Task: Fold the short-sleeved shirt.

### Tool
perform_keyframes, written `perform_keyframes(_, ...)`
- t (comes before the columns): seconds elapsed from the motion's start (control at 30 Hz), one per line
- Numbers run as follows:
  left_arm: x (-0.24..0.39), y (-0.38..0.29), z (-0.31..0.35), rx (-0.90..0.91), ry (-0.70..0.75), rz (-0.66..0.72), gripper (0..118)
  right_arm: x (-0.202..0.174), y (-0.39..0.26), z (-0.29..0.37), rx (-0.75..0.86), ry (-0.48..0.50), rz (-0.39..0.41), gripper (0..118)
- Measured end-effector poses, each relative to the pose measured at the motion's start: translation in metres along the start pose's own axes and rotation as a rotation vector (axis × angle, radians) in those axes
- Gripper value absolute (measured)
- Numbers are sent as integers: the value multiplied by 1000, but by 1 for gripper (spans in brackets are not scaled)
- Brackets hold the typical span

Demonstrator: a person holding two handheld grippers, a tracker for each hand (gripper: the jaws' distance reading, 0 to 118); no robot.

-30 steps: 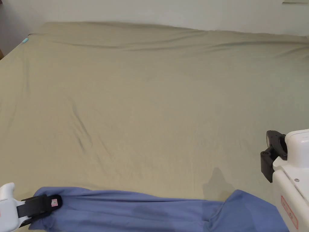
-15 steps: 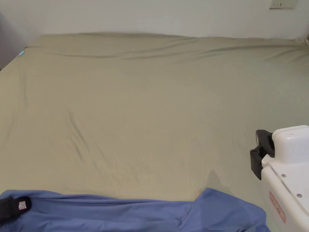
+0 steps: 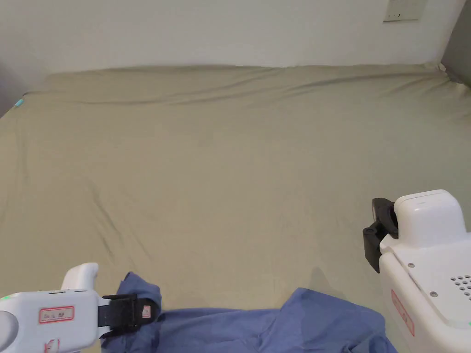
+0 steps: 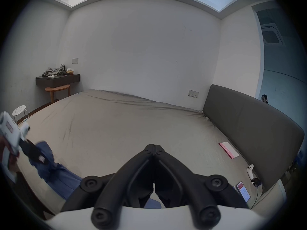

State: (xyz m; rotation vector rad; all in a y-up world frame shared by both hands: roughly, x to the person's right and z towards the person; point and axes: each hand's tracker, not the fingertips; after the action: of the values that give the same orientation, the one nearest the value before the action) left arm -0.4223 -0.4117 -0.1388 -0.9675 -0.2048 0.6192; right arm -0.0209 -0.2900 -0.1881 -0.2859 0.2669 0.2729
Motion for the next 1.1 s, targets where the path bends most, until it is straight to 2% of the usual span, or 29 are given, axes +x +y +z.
perform_keyframes(0.23,23,-19,-99,-135,118,-45,7,23,-6,5,-3,-36,-27,0)
perform_keyframes(0.33,22,-31,-123,-154,141,32,13,31,-10,2,-12,-47,-48,0)
perform_keyframes(0.4,21,-35,-123,-149,69,69,50,34,-12,0,-21,-47,-55,0)
perform_keyframes(0.47,23,-34,-112,-142,-115,120,100,35,-14,-2,-30,-44,-55,0)
perform_keyframes(0.5,22,-32,-107,-142,-162,139,109,34,-14,-3,-34,-43,-54,0)
perform_keyframes(0.63,15,-16,-58,101,-169,149,111,33,-14,-3,-35,-35,-53,0)
perform_keyframes(0.7,11,-11,-36,191,-74,101,107,31,-13,-3,-32,-31,-53,0)
perform_keyframes(0.73,8,-11,-26,223,-7,64,98,30,-13,-2,-30,-29,-51,0)
perform_keyframes(0.83,7,-20,-17,266,184,-68,9,27,-10,-1,-25,-25,-46,0)
perform_keyframes(0.87,8,-26,-22,251,271,-111,4,26,-9,-1,-23,-23,-45,0)
perform_keyframes(0.93,5,-40,-33,222,349,-179,2,24,-8,1,-19,-20,-43,0)
perform_keyframes(1.1,10,-77,-76,100,365,-274,1,20,-6,6,-15,-13,-31,0)
